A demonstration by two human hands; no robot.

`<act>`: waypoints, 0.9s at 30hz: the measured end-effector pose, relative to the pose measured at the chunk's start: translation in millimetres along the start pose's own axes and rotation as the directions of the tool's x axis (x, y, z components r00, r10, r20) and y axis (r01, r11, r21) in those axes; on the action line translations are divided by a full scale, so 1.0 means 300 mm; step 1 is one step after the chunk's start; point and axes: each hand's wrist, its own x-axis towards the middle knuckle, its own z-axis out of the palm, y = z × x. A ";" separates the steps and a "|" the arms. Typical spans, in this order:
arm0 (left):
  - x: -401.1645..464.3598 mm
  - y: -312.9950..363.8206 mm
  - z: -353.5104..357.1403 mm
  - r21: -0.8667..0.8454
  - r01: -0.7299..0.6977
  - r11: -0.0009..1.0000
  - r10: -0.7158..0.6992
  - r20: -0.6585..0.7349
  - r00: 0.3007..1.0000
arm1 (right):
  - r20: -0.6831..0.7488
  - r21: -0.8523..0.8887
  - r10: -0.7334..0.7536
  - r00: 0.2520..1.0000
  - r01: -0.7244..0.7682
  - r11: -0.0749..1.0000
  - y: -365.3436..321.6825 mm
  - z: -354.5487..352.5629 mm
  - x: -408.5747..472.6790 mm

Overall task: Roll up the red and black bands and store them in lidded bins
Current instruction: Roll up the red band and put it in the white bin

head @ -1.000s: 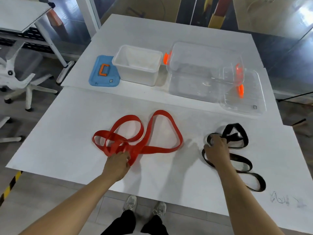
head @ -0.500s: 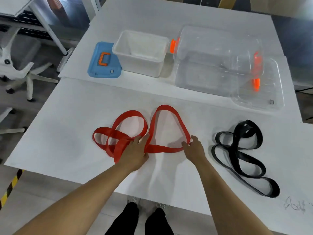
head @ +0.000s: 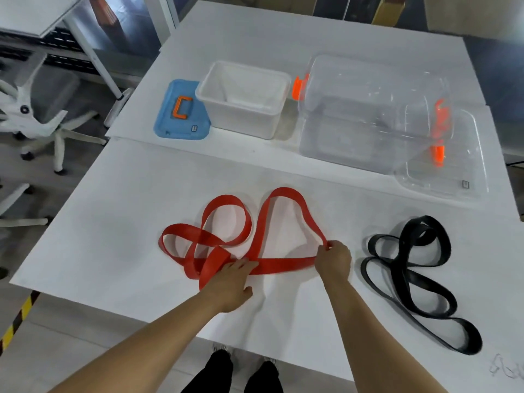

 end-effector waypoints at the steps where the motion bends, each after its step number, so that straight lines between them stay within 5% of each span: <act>1: -0.006 0.001 -0.003 -0.018 -0.013 1.000 0.013 -0.018 1.000 | -0.051 0.061 -0.051 0.997 0.054 0.997 -0.015 -0.012 -0.022; 9: -0.070 0.082 -0.110 -0.073 -0.116 0.991 0.092 -0.267 0.959 | -0.222 0.284 -0.408 0.885 0.459 0.842 -0.150 -0.128 -0.243; 15: -0.129 0.179 -0.281 -0.123 -0.219 0.968 0.096 -0.625 0.775 | -0.231 0.286 -0.651 0.723 0.690 0.665 -0.288 -0.263 -0.351; 19: -0.147 0.243 -0.419 0.019 -0.305 0.952 0.258 -0.583 0.770 | -0.197 0.243 -0.773 0.603 0.794 0.558 -0.373 -0.366 -0.414; 23: -0.191 0.288 -0.532 0.085 -0.438 0.895 0.395 -0.605 0.692 | -0.119 0.251 -0.855 0.506 0.848 0.467 -0.438 -0.473 -0.479; 27: -0.263 0.337 -0.620 -0.116 -0.430 0.895 0.287 -0.588 0.756 | -0.163 0.259 -0.859 0.485 0.861 0.437 -0.499 -0.546 -0.508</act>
